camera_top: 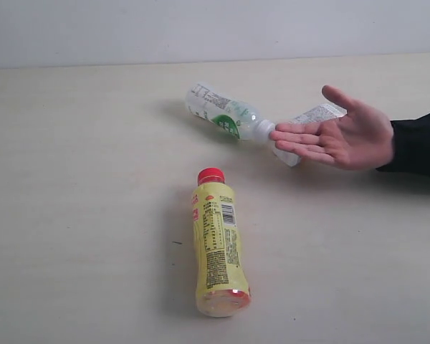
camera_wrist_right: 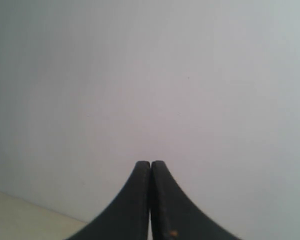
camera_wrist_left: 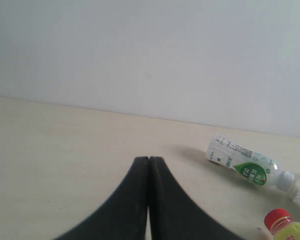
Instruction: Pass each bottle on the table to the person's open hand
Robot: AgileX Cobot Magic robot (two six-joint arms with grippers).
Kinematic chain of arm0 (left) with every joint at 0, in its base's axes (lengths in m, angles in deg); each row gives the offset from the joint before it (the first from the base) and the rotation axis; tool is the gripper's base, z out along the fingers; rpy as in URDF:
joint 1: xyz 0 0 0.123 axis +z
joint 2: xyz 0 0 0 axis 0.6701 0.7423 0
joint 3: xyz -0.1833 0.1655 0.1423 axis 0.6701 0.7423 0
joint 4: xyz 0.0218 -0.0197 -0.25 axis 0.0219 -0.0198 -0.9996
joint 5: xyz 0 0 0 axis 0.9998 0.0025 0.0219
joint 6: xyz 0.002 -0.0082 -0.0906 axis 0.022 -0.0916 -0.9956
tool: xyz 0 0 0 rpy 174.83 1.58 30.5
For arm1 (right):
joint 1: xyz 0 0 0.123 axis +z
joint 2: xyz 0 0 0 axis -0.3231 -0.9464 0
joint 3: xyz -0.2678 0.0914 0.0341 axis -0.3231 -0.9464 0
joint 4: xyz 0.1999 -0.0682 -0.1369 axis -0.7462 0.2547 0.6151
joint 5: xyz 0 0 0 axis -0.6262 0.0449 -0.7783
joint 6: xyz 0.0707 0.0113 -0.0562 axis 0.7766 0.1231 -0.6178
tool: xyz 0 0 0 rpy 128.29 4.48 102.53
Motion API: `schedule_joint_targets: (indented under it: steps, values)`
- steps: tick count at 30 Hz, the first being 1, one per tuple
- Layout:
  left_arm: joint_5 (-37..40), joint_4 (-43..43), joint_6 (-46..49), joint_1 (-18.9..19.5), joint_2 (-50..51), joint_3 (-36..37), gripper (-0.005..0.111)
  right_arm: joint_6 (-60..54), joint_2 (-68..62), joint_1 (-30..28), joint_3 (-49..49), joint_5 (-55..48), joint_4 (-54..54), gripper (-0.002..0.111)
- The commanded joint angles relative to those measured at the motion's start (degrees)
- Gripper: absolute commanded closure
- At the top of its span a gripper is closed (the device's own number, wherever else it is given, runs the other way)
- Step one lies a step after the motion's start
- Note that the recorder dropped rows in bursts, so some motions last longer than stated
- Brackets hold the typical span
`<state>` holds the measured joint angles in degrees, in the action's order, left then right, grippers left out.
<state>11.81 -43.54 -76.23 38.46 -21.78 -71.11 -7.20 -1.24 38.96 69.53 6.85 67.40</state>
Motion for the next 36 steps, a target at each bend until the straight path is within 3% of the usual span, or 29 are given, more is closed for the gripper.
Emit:
schedule_joint_targets:
  steps: [1, 6, 12, 17, 22, 26, 30, 36]
  values:
    - [0.04, 0.28, -0.03, -0.38, -0.39, -0.03, 0.104, 0.29, 0.32, 0.23, -0.07, 2.14, -1.63, 0.108]
    - [0.04, 0.28, -0.03, -0.38, -0.39, -0.03, 0.104, 0.07, -12.73, 0.23, 0.61, 0.33, -9.55, 0.097]
    - [0.04, 0.28, -0.03, -0.38, -0.39, -0.03, 0.104, -9.81, -39.80, 0.23, 9.54, -14.50, -23.86, 0.078]
    - [0.04, 0.28, -0.03, -0.38, -0.39, -0.03, 0.104, -13.92, -60.80, 0.23, 19.56, -26.36, -31.76, 0.053]
    - [0.04, 0.28, -0.03, -0.38, -0.39, -0.03, 0.104, -13.82, -76.28, 0.23, 25.50, -30.18, -33.27, 0.034]
    - [0.04, 0.28, -0.03, -0.38, -0.39, -0.03, 0.104, -16.31, -84.49, 0.81, 28.30, -33.99, -37.46, 0.031]
    - [0.04, 0.28, -0.03, -0.38, -0.39, -0.03, 0.104, -23.94, -89.04, 1.24, 28.60, -35.44, -45.56, 0.033]
    - [0.04, 0.28, -0.03, -0.38, -0.39, -0.03, 0.104, -24.61, -91.77, 1.24, 28.60, -35.68, -52.23, 0.038]
